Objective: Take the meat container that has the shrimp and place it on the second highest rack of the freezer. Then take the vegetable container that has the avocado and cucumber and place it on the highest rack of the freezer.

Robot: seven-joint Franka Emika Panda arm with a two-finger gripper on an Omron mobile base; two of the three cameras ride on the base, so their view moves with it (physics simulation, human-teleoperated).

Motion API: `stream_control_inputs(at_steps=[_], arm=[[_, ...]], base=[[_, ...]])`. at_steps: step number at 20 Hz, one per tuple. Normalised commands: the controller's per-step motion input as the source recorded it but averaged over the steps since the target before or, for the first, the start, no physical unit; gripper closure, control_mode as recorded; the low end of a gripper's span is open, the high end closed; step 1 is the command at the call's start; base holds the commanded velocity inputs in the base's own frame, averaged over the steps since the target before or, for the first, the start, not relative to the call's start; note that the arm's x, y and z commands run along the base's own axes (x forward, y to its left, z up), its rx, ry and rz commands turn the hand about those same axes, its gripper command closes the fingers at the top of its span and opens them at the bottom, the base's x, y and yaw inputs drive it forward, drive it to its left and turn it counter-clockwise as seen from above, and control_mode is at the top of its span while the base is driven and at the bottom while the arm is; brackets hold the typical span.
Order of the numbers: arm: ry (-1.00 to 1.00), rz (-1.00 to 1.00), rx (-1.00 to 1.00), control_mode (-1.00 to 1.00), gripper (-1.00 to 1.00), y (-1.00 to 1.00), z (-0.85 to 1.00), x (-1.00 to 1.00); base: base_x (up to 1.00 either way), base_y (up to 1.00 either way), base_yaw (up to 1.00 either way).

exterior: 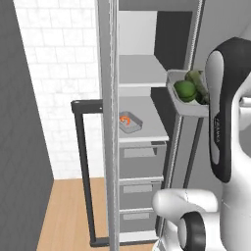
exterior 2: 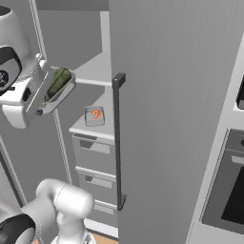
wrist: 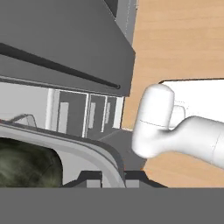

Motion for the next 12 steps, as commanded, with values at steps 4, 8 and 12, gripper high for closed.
stream_control_inputs(at_steps=[4, 8, 12], arm=[[0.0, -0.18, 0.0, -1.0, 1.0, 0.0, 0.19, 1.0], [0.0, -0.01, -0.01, -1.0, 1.0, 0.0, -0.06, 1.0], [-0.08, 0.0, -0.04, -1.0, 1.0, 0.0, -0.4, 0.99]], base=[[0.0, 0.0, 0.0], [0.0, 0.0, 0.0], [0.0, 0.0, 0.0]])
